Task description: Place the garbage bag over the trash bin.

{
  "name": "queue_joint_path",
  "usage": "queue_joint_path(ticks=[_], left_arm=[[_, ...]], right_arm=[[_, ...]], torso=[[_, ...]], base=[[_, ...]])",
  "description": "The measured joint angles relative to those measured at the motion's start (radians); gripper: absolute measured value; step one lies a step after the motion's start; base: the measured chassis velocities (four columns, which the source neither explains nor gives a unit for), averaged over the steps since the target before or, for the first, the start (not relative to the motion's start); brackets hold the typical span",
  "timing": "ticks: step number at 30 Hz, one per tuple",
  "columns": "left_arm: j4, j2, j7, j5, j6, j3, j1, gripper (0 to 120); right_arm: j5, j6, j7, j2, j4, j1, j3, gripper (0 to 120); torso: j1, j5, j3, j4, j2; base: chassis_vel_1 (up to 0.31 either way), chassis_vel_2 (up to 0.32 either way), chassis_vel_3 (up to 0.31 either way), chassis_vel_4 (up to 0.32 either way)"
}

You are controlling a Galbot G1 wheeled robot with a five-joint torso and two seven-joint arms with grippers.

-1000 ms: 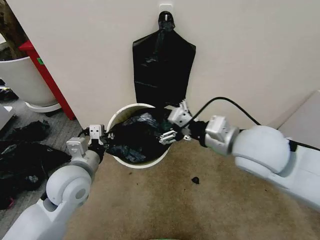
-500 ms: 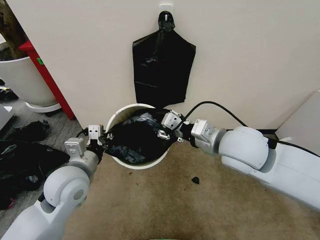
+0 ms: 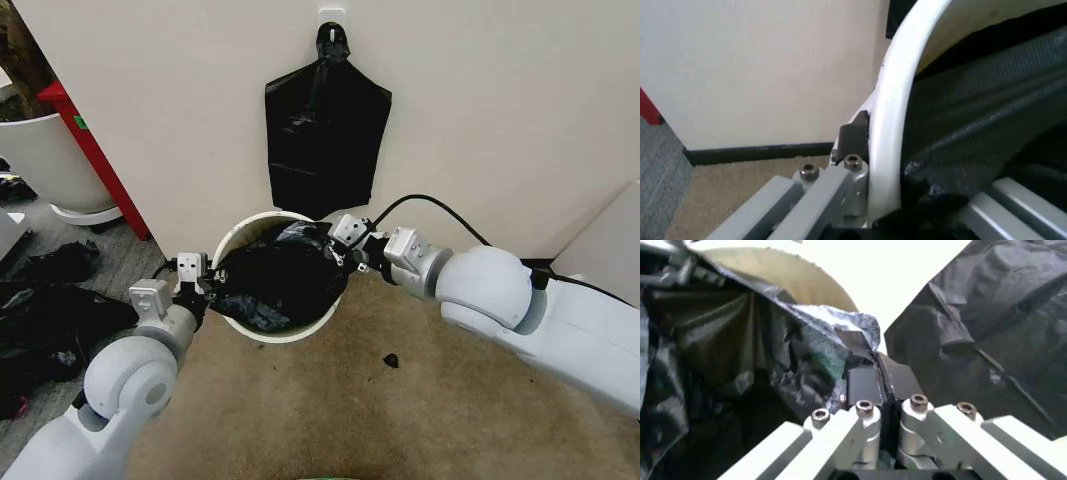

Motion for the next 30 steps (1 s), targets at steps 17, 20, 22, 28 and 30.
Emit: queue_joint_path(ticks=[17, 20, 22, 28, 30], left_arm=[[-0.025, 0.005, 0.307, 0.184, -0.087, -0.061, 0.102, 1], [-0.027, 0.006, 0.321, 0.188, -0.108, -0.069, 0.105, 1], [-0.028, 0.006, 0.329, 0.188, -0.119, -0.071, 0.105, 1], [-0.025, 0.001, 0.360, 0.198, -0.159, -0.081, 0.117, 1], [-0.024, -0.004, 0.355, 0.196, -0.164, -0.081, 0.118, 1]], right_arm=[[0.059, 0.033, -0.012, 0.066, -0.139, 0.138, 0.008, 0], [0.048, 0.042, -0.063, 0.056, -0.172, 0.140, 0.005, 0], [0.041, 0.054, -0.099, 0.039, -0.195, 0.137, 0.005, 0], [0.021, 0.084, -0.213, -0.004, -0.249, 0.121, 0.019, 0], [0.018, 0.091, -0.258, -0.017, -0.258, 0.114, 0.027, 0]], torso=[[0.000, 0.0001, 0.000, 0.0001, 0.000], [0.000, 0.0001, 0.000, 0.0003, 0.000], [0.000, 0.0001, 0.000, 0.0003, 0.000], [0.000, 0.0003, 0.000, 0.0000, 0.000], [0.000, 0.0001, 0.000, 0.0002, 0.000]], base=[[0.000, 0.000, 0.000, 0.000], [0.000, 0.000, 0.000, 0.000], [0.000, 0.000, 0.000, 0.000], [0.000, 0.000, 0.000, 0.000], [0.000, 0.000, 0.000, 0.000]])
